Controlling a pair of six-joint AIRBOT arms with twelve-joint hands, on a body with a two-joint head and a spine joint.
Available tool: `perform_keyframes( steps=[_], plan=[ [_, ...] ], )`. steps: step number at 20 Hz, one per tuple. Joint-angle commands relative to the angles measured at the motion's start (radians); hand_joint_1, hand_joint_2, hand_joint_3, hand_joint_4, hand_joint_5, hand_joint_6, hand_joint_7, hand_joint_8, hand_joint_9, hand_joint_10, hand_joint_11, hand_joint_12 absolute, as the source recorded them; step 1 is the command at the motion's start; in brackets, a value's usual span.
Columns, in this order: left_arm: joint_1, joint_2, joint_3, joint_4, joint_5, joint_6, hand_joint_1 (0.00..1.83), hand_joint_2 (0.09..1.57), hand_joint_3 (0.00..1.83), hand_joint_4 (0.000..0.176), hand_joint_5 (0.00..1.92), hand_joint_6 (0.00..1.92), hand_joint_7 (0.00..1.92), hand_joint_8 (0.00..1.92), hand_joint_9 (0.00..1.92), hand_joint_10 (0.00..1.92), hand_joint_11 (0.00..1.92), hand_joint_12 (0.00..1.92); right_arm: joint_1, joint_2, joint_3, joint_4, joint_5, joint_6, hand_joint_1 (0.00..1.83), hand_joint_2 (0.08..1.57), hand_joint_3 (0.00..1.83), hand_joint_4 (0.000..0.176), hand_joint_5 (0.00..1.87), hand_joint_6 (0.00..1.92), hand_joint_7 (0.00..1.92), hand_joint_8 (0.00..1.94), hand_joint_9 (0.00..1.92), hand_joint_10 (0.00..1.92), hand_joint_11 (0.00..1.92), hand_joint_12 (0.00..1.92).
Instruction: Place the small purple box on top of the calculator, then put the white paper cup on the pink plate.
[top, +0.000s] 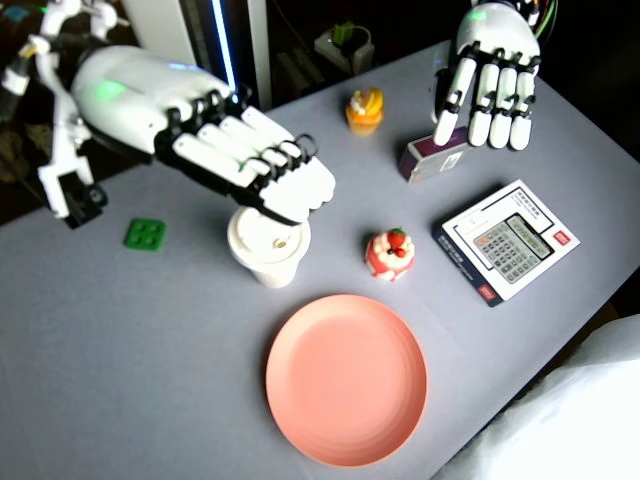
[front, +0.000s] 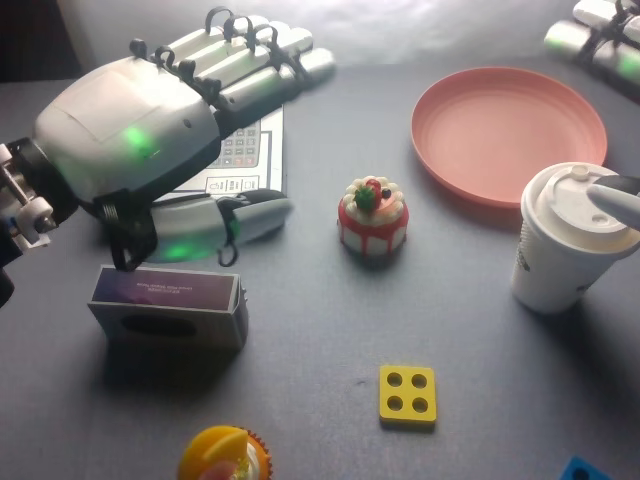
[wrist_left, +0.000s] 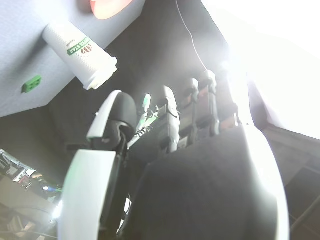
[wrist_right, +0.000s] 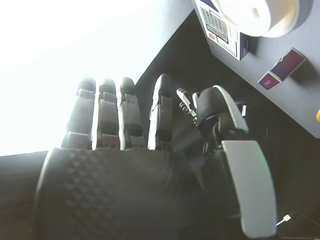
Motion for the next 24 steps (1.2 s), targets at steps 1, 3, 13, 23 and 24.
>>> perform_keyframes(
  steps=[1,3,13,23,24],
  plan=[
    [-0.018,-0.003,-0.003,-0.015,-0.131,0.002,0.29,1.31,0.01,0.000,0.00,0.00,0.00,0.00,0.00,0.00,0.00,0.00,0.008,0.002,-0.003,-0.004,0.126,-0.004,0.28,1.26,0.06,0.000,0.00,0.00,0.00,0.00,0.00,0.00,0.00,0.00],
    [-0.015,-0.003,-0.003,-0.018,-0.131,0.002,0.28,1.32,0.01,0.000,0.00,0.00,0.00,0.00,0.00,0.00,0.00,0.00,0.008,0.002,-0.003,-0.004,0.127,-0.004,0.26,1.26,0.05,0.000,0.00,0.00,0.00,0.00,0.00,0.00,0.00,0.00],
    [0.103,0.082,-0.055,-0.077,-0.125,0.002,0.49,1.06,0.00,0.000,0.00,0.00,0.01,0.00,0.00,0.00,0.00,0.00,-0.001,0.022,-0.016,-0.003,0.126,-0.004,0.30,1.26,0.02,0.000,0.00,0.00,0.00,0.00,0.00,0.00,0.00,0.00],
    [0.178,0.030,-0.009,-0.125,0.036,-0.001,0.98,0.93,0.00,0.000,0.04,0.01,0.09,0.02,0.01,0.00,0.00,0.00,-0.010,0.004,-0.016,0.021,0.133,-0.004,0.30,1.26,0.01,0.000,0.00,0.00,0.00,0.00,0.00,0.00,0.00,0.00],
    [0.186,0.022,-0.005,-0.129,0.048,-0.001,0.99,0.94,0.00,0.000,0.05,0.02,0.10,0.02,0.01,0.00,0.00,0.00,-0.011,0.003,-0.016,0.022,0.133,-0.004,0.31,1.26,0.01,0.000,0.00,0.00,0.00,0.00,0.00,0.00,0.00,0.00]
  ],
)
